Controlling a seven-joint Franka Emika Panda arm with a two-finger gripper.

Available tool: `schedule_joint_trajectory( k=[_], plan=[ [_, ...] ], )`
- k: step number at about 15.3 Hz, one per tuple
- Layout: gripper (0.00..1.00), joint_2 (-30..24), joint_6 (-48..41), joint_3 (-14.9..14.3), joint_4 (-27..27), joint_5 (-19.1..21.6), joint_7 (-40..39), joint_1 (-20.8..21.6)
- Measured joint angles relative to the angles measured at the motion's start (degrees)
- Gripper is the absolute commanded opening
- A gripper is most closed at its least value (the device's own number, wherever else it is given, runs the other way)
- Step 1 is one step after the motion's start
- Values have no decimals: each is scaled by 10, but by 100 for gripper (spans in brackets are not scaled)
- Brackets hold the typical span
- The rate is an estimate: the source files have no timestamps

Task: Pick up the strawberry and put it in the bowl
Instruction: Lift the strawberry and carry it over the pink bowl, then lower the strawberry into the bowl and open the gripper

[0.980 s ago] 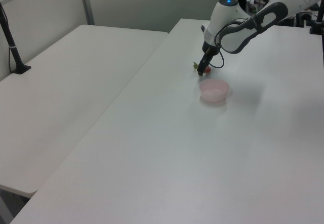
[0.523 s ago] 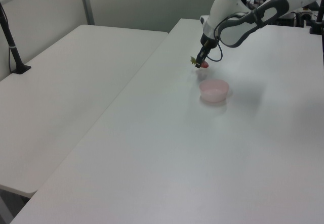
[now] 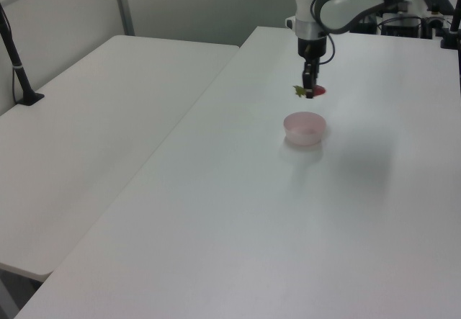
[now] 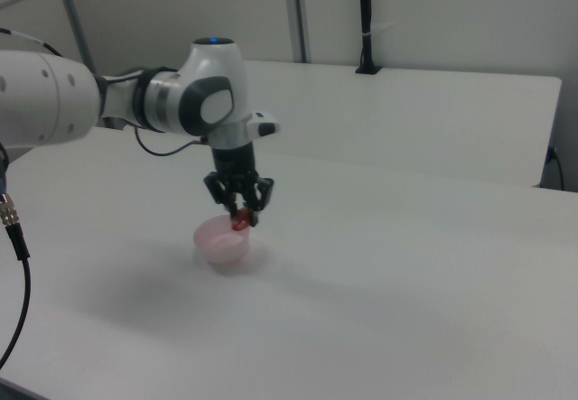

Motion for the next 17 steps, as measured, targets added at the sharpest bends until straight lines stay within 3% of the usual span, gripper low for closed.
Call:
schedule_joint_trajectory(
  k=[3,9,10,11,12,13,17],
  plan=[
    [27,-6,-28,23,-8,0,-1,1],
    [27,19,-25,26,-13,2,55,25],
    [31,20,-21,26,-13,8,62,24],
    [42,20,-12,26,-12,16,69,24],
    [92,20,-2,26,-11,22,75,24],
    [100,20,5,26,-11,27,84,23],
    [100,20,8,26,-10,30,113,23]
  ],
)
